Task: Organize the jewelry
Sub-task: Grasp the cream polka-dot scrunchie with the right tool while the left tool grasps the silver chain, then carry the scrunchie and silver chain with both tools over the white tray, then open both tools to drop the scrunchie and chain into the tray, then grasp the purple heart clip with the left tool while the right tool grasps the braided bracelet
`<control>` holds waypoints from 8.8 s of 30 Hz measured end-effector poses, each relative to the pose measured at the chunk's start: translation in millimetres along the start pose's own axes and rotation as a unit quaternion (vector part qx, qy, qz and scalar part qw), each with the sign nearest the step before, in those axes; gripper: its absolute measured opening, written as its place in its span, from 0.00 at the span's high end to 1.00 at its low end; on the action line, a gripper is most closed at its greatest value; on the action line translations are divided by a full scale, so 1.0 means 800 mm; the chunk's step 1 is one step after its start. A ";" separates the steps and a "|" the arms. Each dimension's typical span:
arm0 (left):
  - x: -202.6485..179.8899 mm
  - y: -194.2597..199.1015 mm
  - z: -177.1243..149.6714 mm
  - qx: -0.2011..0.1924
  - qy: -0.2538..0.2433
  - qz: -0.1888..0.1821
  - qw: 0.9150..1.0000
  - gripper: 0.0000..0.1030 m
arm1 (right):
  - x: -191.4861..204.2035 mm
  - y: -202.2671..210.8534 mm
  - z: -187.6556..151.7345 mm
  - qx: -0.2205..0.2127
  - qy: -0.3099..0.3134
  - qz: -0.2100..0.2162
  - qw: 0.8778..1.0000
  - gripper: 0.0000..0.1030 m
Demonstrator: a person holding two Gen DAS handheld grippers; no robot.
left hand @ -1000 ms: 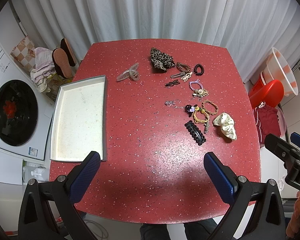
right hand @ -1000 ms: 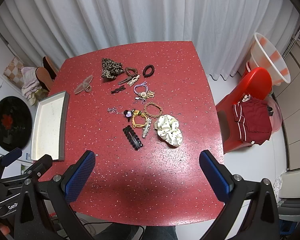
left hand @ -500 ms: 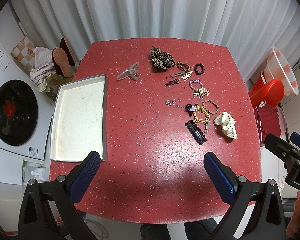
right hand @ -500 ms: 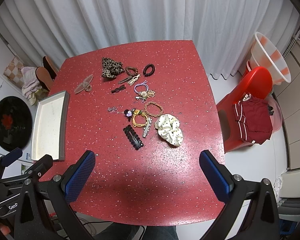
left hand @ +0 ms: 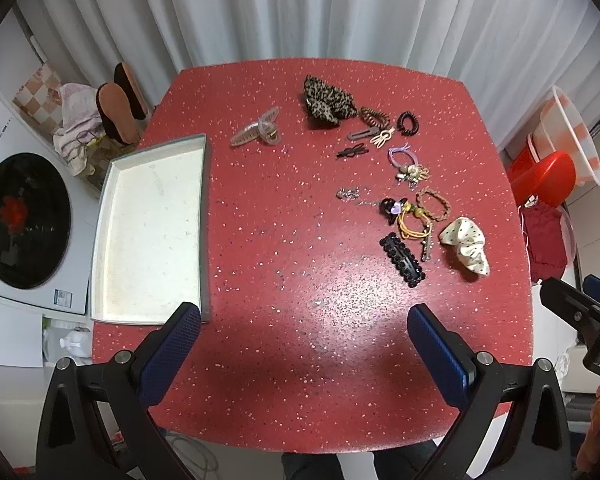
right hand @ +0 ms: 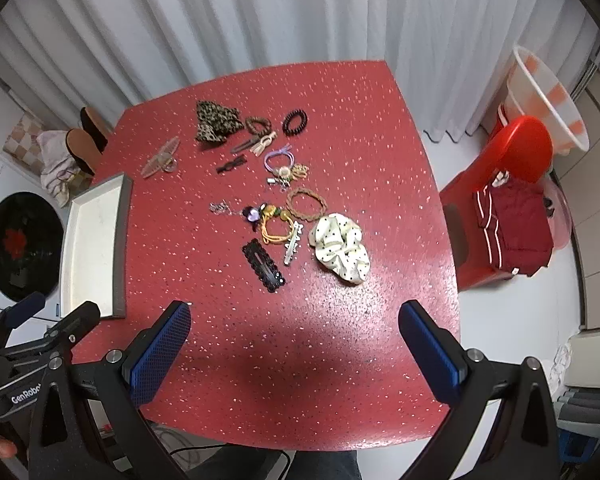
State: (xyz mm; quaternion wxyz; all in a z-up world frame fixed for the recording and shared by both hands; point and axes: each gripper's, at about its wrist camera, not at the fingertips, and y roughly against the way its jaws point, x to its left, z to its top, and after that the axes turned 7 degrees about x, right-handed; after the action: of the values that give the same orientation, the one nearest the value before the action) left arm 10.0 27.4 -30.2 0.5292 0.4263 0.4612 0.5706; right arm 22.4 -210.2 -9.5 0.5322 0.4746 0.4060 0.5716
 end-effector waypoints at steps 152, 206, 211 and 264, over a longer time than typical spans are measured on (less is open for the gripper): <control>0.345 -0.215 0.045 -0.025 0.244 0.052 0.968 0.68 | 0.477 -0.317 0.113 0.128 0.297 0.146 0.935 0.74; 0.079 -0.127 0.057 -0.010 0.051 0.001 0.999 0.00 | 0.095 -0.172 0.080 0.046 0.085 0.110 0.989 0.00; 0.042 -0.134 0.070 -0.004 0.030 -0.017 0.999 0.00 | 0.035 -0.177 0.078 0.058 0.051 0.075 0.994 0.00; -0.099 -0.267 0.171 0.014 -0.038 -0.034 0.999 0.06 | -0.062 -0.269 0.153 0.055 0.052 -0.006 0.997 0.06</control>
State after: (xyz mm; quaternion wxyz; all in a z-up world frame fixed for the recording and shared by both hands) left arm 194.5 -37.9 -209.7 0.5597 0.4392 0.4625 0.5292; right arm 189.2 -241.8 -196.5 0.4865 0.4708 0.4667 0.5691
